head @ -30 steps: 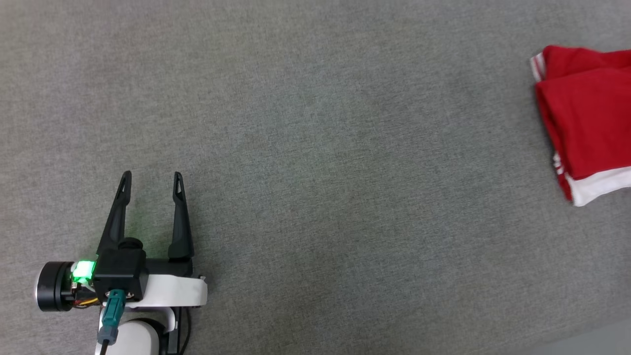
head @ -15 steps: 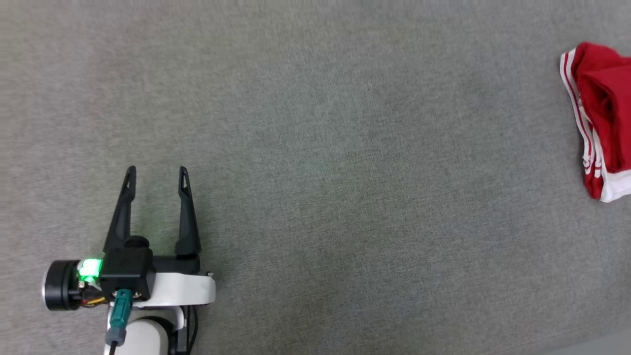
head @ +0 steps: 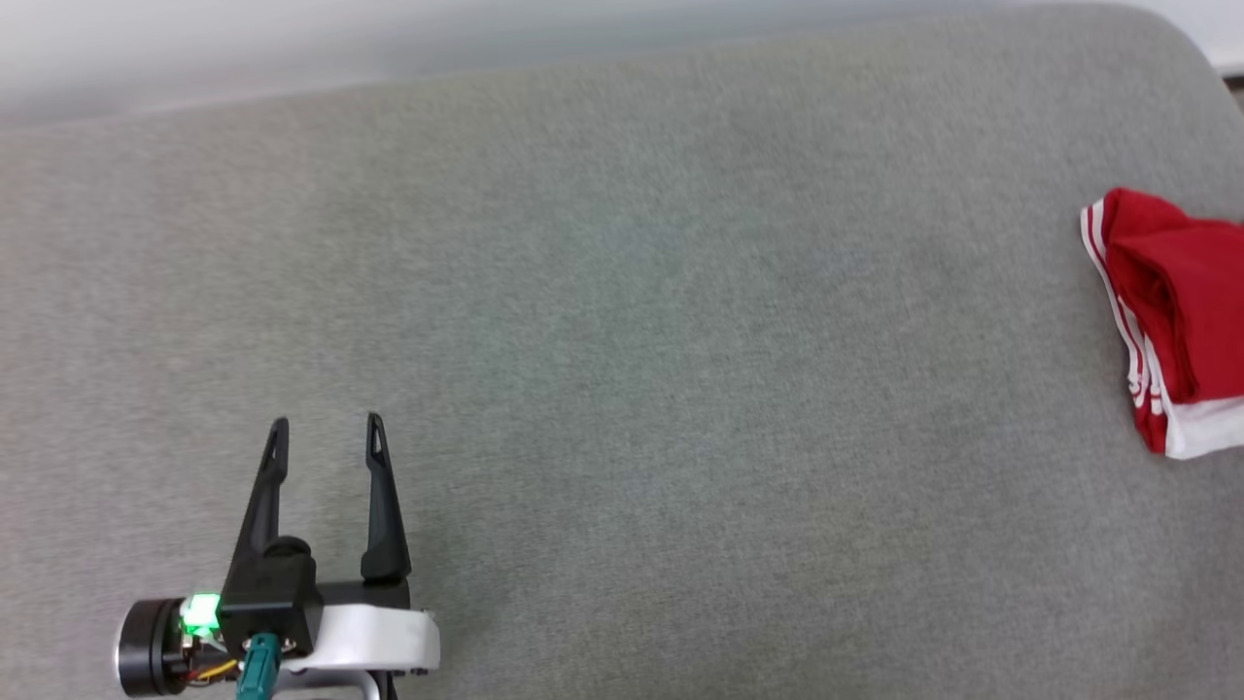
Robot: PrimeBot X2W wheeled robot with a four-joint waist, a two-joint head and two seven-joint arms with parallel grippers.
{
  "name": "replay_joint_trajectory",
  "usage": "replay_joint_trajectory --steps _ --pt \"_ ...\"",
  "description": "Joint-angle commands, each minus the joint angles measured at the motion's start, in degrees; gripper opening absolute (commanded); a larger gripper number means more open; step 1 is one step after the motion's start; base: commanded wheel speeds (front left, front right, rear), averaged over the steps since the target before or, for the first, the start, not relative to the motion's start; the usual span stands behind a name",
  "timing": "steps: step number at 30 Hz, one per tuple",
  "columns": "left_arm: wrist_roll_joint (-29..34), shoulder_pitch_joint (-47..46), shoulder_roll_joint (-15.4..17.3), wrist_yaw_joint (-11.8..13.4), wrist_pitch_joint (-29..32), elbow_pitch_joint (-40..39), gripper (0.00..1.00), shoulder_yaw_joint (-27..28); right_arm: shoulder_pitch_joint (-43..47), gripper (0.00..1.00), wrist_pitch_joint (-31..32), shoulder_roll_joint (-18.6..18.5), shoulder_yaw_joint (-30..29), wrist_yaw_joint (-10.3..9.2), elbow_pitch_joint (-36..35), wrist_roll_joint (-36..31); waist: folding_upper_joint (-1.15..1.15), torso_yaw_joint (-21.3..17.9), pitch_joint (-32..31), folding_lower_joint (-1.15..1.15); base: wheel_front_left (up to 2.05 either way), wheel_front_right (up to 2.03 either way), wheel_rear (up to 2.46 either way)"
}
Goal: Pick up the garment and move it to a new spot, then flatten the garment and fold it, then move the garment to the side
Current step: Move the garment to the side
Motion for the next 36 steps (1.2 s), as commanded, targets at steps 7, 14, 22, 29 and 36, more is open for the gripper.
replay_joint_trajectory --steps 7,14,22,29,36 --pt "-0.42 2.93 -0.86 -0.03 -0.14 1.08 1.00 0.05 12.77 1.00 -1.27 9.14 -5.83 -0.06 -16.58 -0.44 0.00 3.84 -6.05 0.00 0.00 0.00 0.00" --pt "-0.56 4.84 -1.30 -0.33 -0.13 2.33 1.00 -0.12 27.83 1.00 -1.30 15.90 -8.41 -0.06 -29.92 2.69 0.00 6.28 -9.84 0.00 0.00 0.00 0.00" --pt "0.08 6.19 -1.47 -1.07 -0.13 3.54 1.00 -0.46 41.41 1.00 -1.31 22.12 -10.40 -0.05 -35.29 5.06 0.00 8.07 -12.78 0.00 0.00 0.00 0.00" --pt "0.28 8.08 -1.59 -1.15 -0.13 4.14 1.00 -0.26 52.75 1.00 -1.32 27.14 -13.87 -0.05 -38.94 5.49 0.00 8.70 -15.24 0.00 0.00 0.00 0.00" --pt "0.49 9.88 -1.43 -1.54 -0.13 3.59 1.00 0.34 59.76 1.00 -1.31 29.81 -14.58 -0.05 -42.05 5.98 0.00 8.57 -16.68 0.00 0.00 0.00 0.00"
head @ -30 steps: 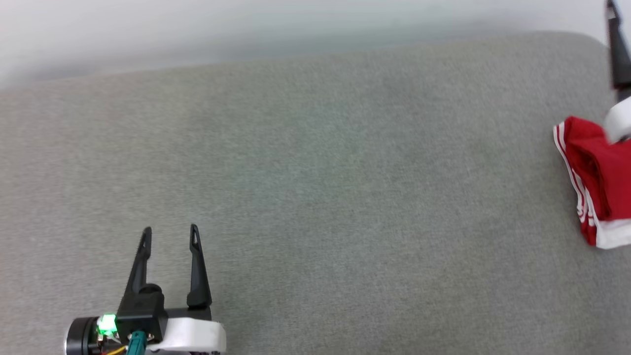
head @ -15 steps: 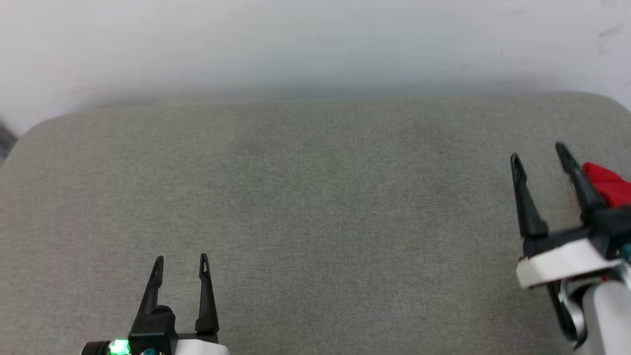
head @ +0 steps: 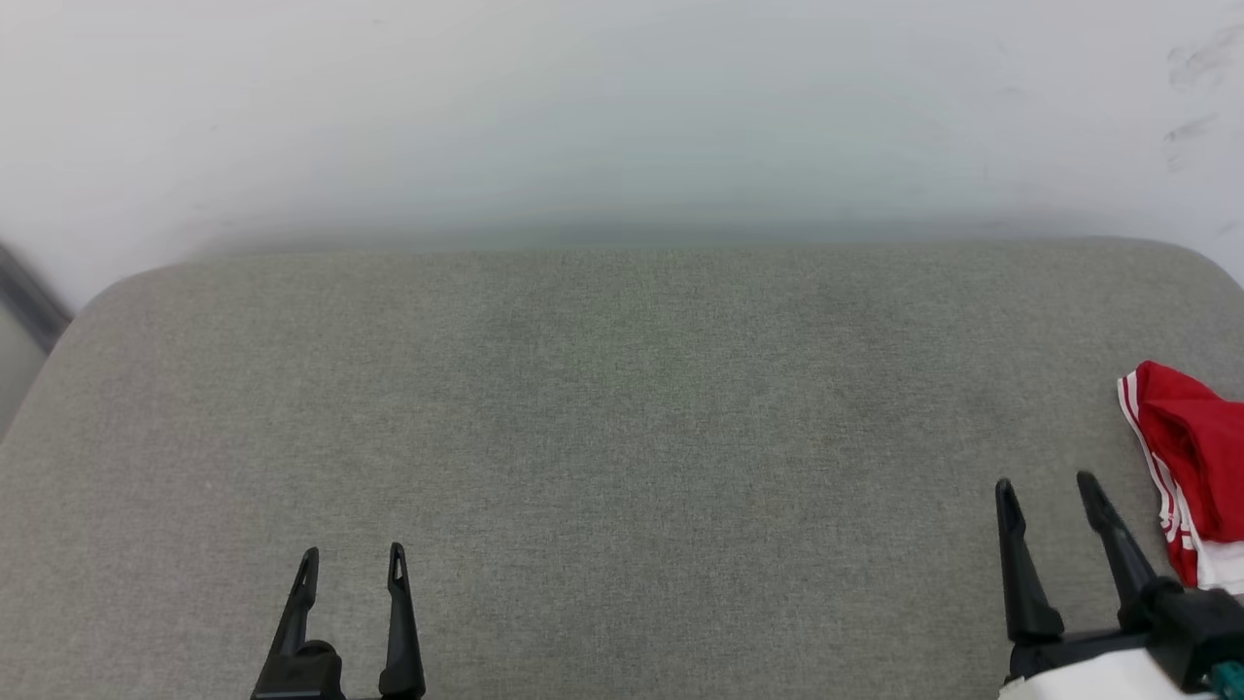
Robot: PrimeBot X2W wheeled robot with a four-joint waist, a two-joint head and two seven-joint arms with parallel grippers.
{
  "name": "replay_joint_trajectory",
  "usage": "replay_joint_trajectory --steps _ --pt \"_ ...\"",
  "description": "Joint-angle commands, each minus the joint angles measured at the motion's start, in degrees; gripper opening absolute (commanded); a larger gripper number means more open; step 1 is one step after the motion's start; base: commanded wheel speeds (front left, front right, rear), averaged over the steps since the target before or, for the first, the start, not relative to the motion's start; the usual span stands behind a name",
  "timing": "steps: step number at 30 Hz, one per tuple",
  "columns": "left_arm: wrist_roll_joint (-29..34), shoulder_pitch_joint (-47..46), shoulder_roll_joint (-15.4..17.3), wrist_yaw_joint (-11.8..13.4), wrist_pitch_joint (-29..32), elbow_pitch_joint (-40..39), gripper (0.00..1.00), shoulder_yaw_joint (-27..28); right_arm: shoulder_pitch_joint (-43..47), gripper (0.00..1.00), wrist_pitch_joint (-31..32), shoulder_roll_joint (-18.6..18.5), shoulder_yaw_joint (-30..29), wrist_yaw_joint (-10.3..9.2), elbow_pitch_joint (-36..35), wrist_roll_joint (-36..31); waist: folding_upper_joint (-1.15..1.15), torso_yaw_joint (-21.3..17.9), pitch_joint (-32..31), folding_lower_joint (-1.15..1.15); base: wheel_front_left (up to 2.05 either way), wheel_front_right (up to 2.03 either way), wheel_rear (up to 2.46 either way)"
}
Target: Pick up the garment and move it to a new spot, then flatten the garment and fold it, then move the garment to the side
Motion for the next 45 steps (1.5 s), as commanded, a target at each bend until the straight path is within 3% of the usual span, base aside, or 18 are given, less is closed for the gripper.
replay_joint_trajectory --steps 1,17,18,24,45 --pt "0.47 0.67 0.14 -0.26 -0.13 -0.22 1.00 0.09 1.22 1.00 -0.09 0.45 0.06 -0.04 -0.48 0.15 0.00 0.03 -0.29 0.01 0.00 0.00 0.00" --pt "0.28 2.90 -0.05 -1.22 -0.13 -1.11 1.00 0.16 7.24 1.00 -0.09 1.53 -0.91 -0.04 -4.16 3.60 0.00 0.50 -1.20 0.01 0.00 0.00 0.00" --pt "0.16 2.31 -0.07 -1.37 0.00 -0.98 0.00 0.17 6.49 0.00 0.00 1.27 -0.90 0.00 -3.85 3.43 0.00 0.50 -1.20 0.01 0.00 0.00 0.00" --pt "-1.23 2.31 -0.25 -1.46 0.30 1.45 0.00 -0.07 6.52 0.00 0.38 1.29 -0.64 0.00 -1.16 4.76 0.00 0.47 -1.16 0.01 0.00 0.00 0.00" --pt "-27.03 -2.95 1.03 -5.26 4.60 5.37 0.00 1.03 1.75 0.00 4.86 0.10 0.12 0.00 2.38 28.65 0.00 0.16 -0.78 0.01 0.00 0.00 0.00"
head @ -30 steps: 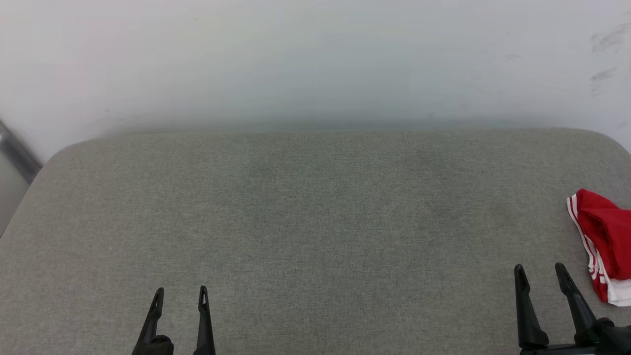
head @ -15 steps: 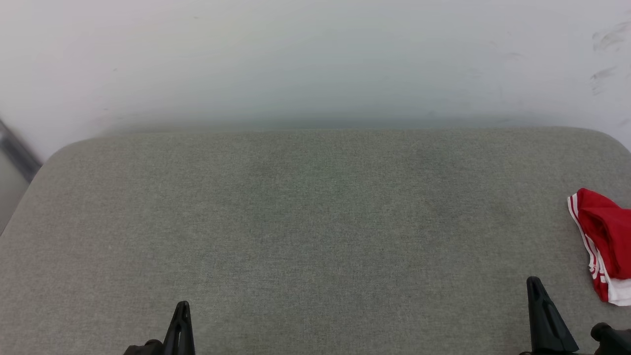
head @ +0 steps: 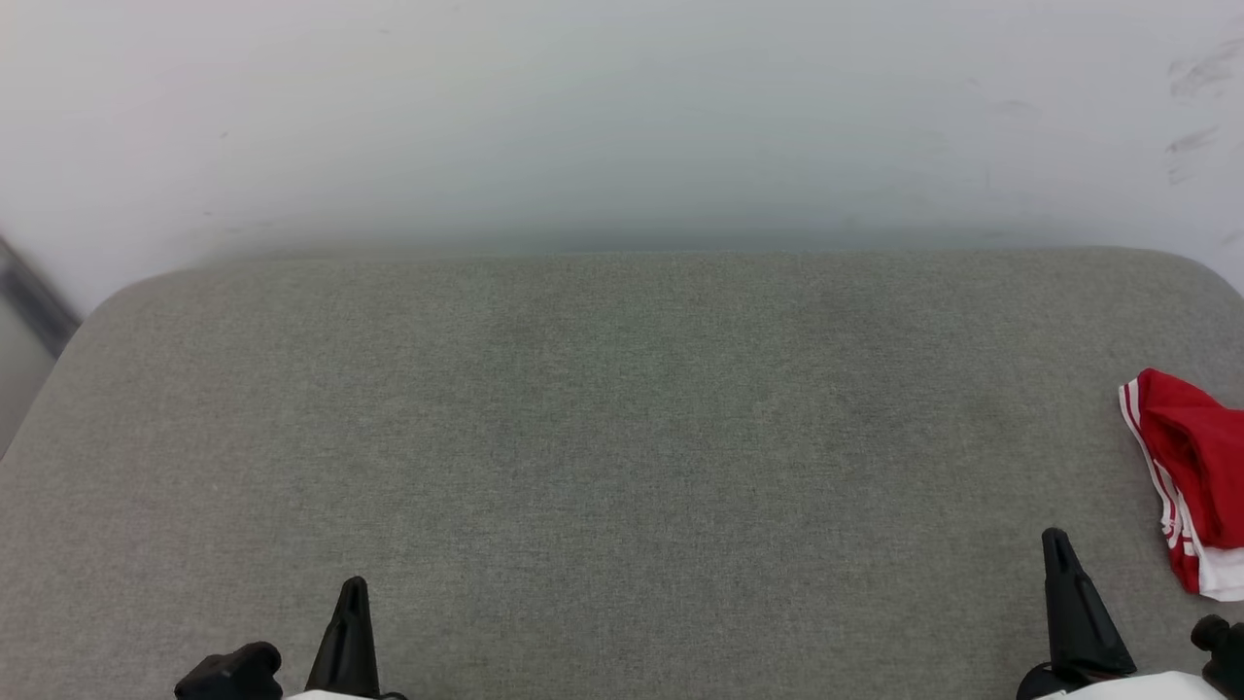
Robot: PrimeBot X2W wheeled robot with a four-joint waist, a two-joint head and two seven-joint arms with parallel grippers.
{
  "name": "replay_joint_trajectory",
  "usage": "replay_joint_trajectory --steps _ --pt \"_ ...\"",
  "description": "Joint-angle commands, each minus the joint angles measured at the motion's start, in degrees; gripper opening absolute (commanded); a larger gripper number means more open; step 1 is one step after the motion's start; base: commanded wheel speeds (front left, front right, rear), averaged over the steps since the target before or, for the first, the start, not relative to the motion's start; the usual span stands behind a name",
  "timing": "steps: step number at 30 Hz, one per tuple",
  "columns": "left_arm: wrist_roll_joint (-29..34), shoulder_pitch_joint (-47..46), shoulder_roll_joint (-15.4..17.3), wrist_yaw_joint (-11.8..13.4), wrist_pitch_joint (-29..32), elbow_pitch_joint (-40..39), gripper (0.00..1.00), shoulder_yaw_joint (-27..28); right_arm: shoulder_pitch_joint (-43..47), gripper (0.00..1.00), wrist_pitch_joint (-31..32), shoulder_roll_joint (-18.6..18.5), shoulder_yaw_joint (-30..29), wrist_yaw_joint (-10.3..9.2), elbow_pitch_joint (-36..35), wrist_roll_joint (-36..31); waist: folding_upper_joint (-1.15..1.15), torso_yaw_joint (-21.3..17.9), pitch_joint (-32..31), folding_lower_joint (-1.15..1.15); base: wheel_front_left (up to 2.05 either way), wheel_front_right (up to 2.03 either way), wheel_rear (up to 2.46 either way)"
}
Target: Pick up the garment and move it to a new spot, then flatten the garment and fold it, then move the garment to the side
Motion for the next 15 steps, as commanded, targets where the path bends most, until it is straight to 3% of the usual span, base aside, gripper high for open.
replay_joint_trajectory --steps 1,15 --pt "-2.47 -1.68 0.36 -0.49 0.38 -0.27 0.00 0.30 -1.86 0.00 0.40 -0.62 0.05 0.01 -0.29 2.48 0.00 -0.02 0.02 0.00 0.00 0.00 0.00" --pt "-17.77 -4.85 0.83 -2.80 3.30 1.97 0.00 1.35 -4.68 0.00 3.44 -1.03 0.12 0.00 1.88 16.62 0.00 -0.25 0.31 0.00 0.00 0.00 0.00"
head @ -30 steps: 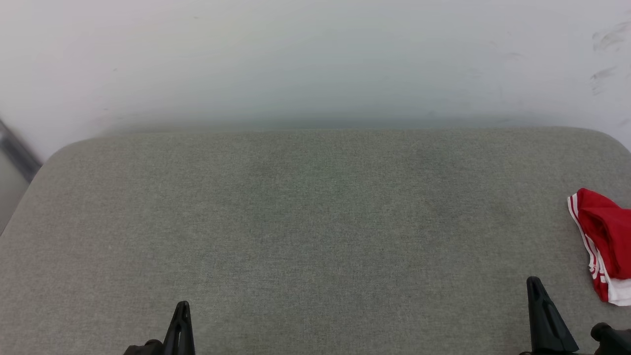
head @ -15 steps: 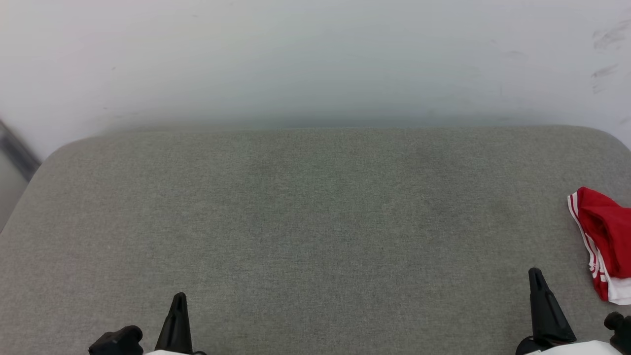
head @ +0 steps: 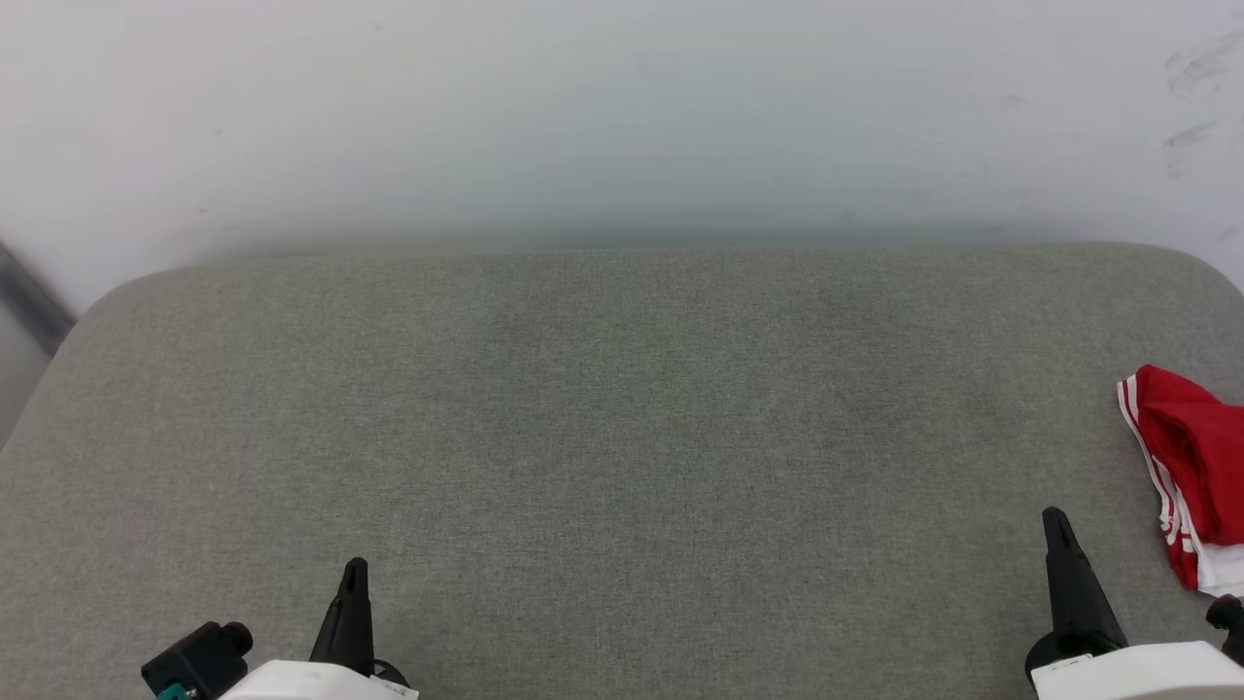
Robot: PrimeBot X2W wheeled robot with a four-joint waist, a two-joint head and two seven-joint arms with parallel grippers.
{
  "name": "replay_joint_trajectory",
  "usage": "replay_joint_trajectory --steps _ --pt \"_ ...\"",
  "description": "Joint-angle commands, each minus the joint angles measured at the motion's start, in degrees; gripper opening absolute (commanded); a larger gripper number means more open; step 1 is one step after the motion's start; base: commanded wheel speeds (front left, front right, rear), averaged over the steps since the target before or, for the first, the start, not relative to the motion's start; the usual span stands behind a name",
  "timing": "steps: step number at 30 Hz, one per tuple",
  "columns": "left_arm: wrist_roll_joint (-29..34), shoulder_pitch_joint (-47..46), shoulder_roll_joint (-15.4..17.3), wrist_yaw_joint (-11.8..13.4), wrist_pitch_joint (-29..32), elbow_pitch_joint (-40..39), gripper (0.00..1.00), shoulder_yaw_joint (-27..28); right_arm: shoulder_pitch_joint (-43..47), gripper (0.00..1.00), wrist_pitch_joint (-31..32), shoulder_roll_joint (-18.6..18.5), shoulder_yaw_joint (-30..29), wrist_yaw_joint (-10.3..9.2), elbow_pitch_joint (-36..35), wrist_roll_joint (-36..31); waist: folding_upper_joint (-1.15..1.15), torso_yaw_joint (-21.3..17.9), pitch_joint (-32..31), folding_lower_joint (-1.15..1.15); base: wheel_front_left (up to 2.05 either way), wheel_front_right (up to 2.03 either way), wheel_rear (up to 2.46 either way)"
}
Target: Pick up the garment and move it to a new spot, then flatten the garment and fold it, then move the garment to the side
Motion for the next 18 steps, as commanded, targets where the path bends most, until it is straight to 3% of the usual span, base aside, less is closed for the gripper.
replay_joint_trajectory --steps 1,18 --pt "-2.20 -1.46 0.33 -0.42 0.43 -0.32 0.00 0.34 -1.59 0.00 0.37 -0.57 -0.01 0.00 -0.24 2.12 0.00 -0.02 0.03 0.00 0.00 0.00 0.00" --pt "-14.80 -4.12 0.51 -2.36 3.13 1.45 0.00 1.58 -4.00 0.00 3.13 -0.73 -0.21 0.00 1.61 13.81 0.00 -0.26 0.32 0.00 0.00 0.00 0.00"
